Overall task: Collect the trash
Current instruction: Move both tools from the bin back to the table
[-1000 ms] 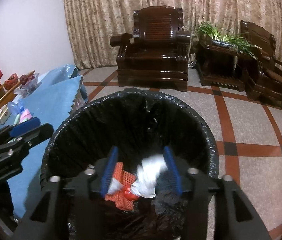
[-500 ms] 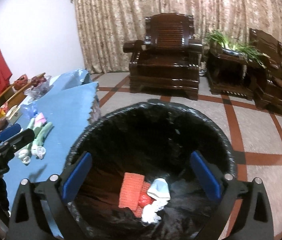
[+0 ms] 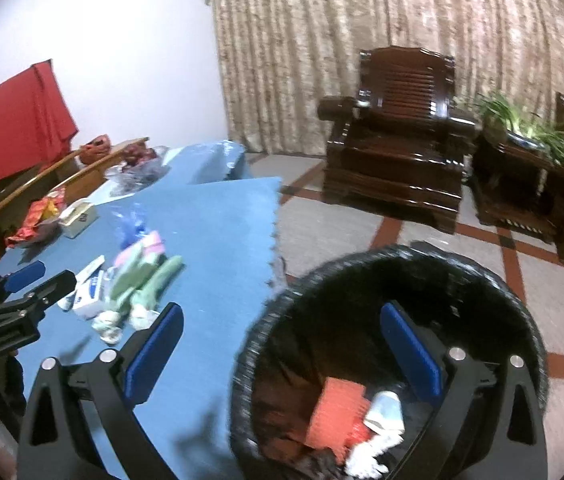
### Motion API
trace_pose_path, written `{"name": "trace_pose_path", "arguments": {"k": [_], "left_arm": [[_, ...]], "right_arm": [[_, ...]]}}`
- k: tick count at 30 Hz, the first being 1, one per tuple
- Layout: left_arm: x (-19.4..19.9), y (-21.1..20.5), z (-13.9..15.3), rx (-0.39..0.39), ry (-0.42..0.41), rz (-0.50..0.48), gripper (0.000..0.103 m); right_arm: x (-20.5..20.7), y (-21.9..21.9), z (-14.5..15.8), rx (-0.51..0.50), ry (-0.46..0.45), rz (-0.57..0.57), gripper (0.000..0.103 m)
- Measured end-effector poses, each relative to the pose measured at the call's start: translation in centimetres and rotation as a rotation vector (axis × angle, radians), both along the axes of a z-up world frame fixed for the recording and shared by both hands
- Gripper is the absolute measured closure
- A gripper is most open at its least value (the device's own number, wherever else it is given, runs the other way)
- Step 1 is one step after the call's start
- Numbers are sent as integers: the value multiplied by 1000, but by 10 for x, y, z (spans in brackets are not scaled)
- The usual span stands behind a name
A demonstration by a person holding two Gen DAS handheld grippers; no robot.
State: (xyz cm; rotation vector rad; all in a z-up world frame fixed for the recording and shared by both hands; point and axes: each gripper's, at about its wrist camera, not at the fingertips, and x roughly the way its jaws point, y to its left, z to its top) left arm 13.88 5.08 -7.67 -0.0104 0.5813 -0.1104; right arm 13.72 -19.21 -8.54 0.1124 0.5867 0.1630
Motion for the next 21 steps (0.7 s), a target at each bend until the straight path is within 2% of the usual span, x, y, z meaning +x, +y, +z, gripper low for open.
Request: {"name": "trace_pose_path", "arguments": {"k": [12, 16, 21], "left_arm": [[8, 62, -18, 4, 29, 131, 11], [12, 74, -26, 1, 41, 151, 11], [15, 82, -36, 4, 60, 164, 11]], "right_arm": [[32, 73, -6, 7, -24, 135, 6], [46, 97, -20, 14, 1, 166, 9], [62, 125, -47, -6, 56, 209, 17]]}}
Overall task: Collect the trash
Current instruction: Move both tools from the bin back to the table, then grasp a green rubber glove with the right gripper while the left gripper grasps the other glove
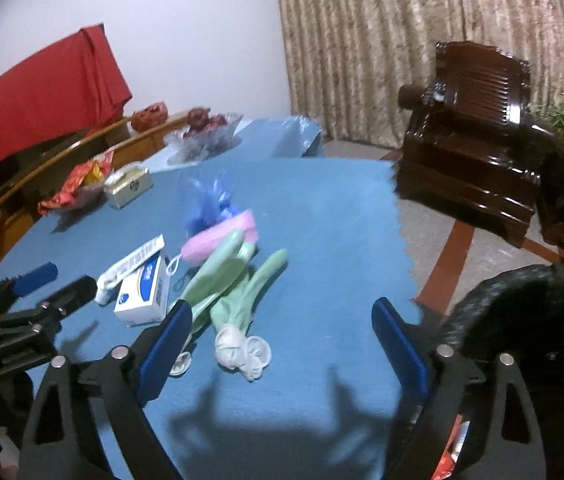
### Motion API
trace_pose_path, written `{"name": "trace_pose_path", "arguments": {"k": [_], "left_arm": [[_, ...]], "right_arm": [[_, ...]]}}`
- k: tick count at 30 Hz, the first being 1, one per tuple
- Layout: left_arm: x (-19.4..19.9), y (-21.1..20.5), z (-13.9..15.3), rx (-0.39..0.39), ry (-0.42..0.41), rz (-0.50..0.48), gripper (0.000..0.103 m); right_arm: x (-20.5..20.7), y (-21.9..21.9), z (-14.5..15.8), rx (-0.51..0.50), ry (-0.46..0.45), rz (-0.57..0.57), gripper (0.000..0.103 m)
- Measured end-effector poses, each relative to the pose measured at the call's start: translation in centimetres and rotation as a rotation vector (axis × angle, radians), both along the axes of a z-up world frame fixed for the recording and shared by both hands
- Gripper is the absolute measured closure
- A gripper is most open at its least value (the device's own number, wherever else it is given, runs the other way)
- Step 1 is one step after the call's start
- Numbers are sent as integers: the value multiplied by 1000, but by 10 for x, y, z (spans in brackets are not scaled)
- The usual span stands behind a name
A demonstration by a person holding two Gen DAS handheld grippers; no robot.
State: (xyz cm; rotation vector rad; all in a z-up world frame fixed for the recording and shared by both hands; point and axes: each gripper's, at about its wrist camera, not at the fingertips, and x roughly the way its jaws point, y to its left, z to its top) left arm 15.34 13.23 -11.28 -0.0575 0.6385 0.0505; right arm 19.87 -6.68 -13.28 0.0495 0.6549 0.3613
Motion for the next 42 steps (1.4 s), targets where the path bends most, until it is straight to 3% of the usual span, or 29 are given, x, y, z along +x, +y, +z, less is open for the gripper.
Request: {"name": "trace_pose_path", "arguments": {"k": [11, 28, 32, 42], "left_arm": [[11, 13, -22, -5, 44, 17, 11], [18, 14, -34, -19, 62, 13, 11], [18, 10, -34, -21, 62, 2, 11], [17, -4, -31, -20, 63, -29, 11]], "right_arm": [[29, 32, -40, -36, 100, 74, 44], [50, 55, -63, -70, 184, 113, 52], [52, 58, -62, -66, 184, 132, 72], [42, 39, -54, -42, 186, 81, 75]]}}
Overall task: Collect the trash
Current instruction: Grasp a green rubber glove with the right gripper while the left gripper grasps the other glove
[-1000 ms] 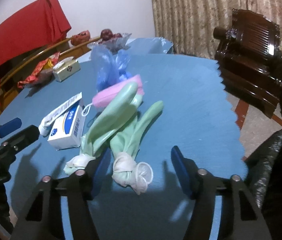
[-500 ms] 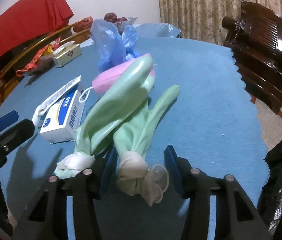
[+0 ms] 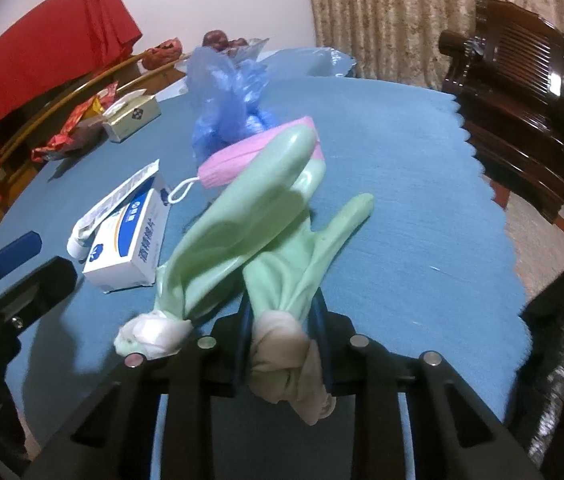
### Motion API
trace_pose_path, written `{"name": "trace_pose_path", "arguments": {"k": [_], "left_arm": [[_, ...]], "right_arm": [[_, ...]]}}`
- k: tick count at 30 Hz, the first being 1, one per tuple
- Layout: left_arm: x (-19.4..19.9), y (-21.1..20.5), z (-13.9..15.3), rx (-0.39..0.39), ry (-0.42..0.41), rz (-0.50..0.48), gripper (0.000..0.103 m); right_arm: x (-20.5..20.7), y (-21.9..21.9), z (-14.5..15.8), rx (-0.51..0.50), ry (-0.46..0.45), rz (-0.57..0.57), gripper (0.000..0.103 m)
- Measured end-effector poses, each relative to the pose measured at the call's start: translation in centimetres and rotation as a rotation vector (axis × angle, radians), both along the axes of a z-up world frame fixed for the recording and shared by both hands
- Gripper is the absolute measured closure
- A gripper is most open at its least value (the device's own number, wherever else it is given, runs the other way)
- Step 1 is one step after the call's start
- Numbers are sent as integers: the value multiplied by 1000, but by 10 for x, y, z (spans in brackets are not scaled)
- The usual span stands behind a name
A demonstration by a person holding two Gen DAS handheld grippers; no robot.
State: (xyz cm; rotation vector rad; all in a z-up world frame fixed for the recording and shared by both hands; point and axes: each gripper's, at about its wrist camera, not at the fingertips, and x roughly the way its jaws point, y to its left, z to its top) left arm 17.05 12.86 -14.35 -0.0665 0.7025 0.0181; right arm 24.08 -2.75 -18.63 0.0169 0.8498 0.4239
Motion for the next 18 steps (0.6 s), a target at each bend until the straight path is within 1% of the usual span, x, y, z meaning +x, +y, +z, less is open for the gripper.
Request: {"name": "trace_pose_path", "arguments": {"k": [10, 11, 12, 13, 16, 18], "left_arm": [[1, -29, -7, -11, 18, -73, 12], [2, -32, -8, -12, 22, -80, 13], [2, -34, -10, -13, 26, -87, 18], [4, -37, -12, -16, 34, -99, 20], [8, -42, -16, -19, 43, -114, 22], [12, -44, -19, -27, 49, -129, 25]], "right_arm": [[-8, -29, 3, 13, 4, -49, 75], [-8, -30, 3, 12, 4, -54, 75], [-8, -32, 3, 11, 2, -58, 75], [-8, -33, 3, 10, 0, -60, 75], [-9, -35, 3, 8, -3, -62, 75], [-8, -37, 3, 13, -1, -65, 75]]}}
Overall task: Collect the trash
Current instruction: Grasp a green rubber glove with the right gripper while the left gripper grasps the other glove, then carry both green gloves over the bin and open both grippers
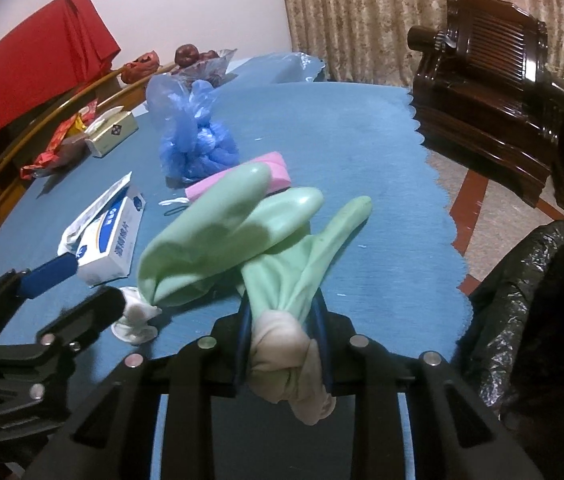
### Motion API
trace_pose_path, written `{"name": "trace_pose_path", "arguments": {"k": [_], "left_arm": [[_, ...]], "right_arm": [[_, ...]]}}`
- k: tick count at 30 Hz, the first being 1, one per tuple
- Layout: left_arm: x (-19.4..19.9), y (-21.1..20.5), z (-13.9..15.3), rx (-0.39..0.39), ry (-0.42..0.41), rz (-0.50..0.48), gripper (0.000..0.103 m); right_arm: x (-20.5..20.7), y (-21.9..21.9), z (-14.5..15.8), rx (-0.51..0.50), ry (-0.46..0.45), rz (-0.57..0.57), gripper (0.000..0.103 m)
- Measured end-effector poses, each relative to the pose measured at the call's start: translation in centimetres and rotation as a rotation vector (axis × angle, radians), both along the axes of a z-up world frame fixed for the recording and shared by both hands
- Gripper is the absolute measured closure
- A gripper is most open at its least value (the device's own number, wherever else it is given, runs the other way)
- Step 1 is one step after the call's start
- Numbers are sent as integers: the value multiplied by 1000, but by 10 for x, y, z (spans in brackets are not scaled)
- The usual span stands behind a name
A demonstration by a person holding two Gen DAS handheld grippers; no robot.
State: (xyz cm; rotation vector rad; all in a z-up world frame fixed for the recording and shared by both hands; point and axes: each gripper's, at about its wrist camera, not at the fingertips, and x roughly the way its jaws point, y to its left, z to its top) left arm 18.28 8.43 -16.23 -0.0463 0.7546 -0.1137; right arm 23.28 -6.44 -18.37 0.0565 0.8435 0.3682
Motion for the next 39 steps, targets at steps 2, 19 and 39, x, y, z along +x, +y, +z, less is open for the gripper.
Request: {"name": "trace_pose_path", "arguments": {"k": [2, 19, 39], "left_arm": [[4, -4, -4, -3, 11, -21, 30], [-4, 0, -14, -5, 72, 100, 67], [5, -8, -11, -18, 81, 42, 72]], "right_arm": [[1, -2, -1, 6, 2, 0, 75], [1, -4, -3, 11, 5, 3, 75], [-5, -8, 12, 26, -34, 1, 75]]}}
